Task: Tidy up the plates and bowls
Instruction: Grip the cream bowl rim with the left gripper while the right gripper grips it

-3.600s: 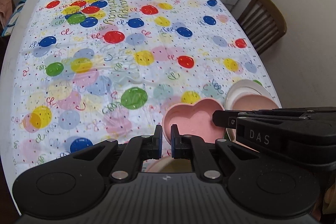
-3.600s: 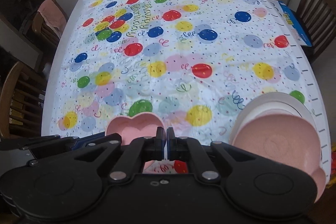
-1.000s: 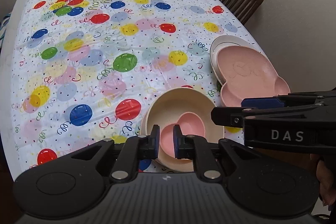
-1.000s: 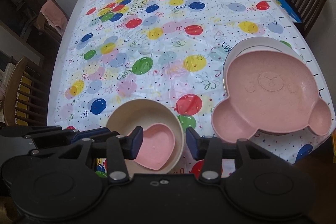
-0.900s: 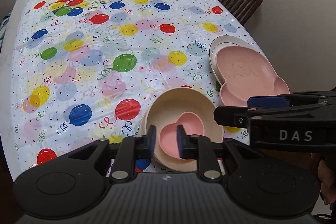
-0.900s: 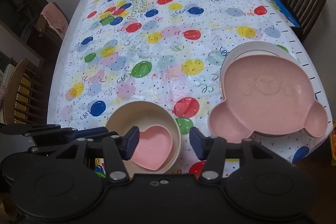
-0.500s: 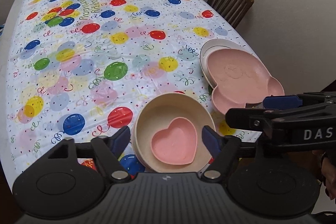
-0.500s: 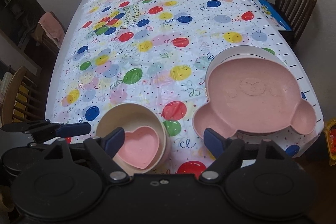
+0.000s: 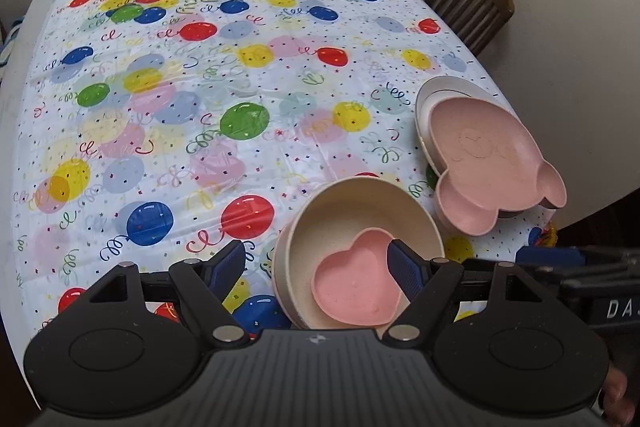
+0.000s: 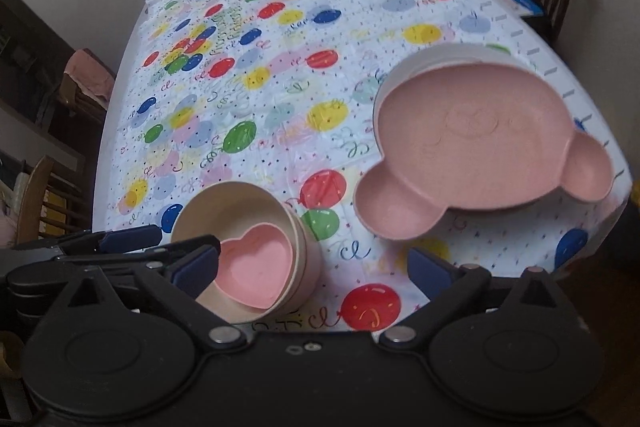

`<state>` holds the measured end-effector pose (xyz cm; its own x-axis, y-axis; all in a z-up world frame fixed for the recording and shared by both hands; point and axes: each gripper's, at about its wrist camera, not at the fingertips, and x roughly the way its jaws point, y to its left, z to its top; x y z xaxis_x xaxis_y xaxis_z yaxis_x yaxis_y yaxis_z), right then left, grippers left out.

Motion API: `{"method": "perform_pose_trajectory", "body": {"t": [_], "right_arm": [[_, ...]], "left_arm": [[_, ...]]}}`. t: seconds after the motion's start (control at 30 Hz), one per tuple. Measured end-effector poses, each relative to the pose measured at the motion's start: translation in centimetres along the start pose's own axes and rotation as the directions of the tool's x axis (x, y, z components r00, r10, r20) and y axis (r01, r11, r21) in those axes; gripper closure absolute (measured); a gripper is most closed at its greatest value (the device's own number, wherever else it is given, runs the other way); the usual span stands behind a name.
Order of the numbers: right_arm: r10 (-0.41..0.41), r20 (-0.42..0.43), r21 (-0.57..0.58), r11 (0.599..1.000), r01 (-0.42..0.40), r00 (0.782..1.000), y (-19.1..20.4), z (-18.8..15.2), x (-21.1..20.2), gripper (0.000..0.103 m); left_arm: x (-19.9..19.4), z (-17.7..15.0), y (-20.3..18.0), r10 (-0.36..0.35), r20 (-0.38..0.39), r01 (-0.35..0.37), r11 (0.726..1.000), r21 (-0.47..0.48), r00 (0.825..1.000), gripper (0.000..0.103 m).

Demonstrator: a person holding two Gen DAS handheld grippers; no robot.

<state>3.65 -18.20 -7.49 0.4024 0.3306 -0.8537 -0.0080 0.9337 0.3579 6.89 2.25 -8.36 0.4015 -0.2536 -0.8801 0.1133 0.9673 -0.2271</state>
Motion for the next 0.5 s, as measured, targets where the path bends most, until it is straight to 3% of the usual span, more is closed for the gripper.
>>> {"method": "perform_pose_trajectory", "body": {"t": [0.2, 0.5], "right_arm": [[0.020, -0.038, 0.030, 0.999, -0.018, 0.999, -0.1, -0.8, 1.8, 0.004], [0.031, -0.070, 0.061, 0.998, -0.027, 0.997, -0.4, -1.3, 4.5, 0.016]], "left_arm": [[1.6, -0.1, 1.0, 0.029, -0.011, -0.029, 0.999, -0.045, 1.000, 0.025], [3.0, 0.4, 2.2, 0.065, -0.002, -0.065, 0.992, -0.107, 0.998, 0.025]]}}
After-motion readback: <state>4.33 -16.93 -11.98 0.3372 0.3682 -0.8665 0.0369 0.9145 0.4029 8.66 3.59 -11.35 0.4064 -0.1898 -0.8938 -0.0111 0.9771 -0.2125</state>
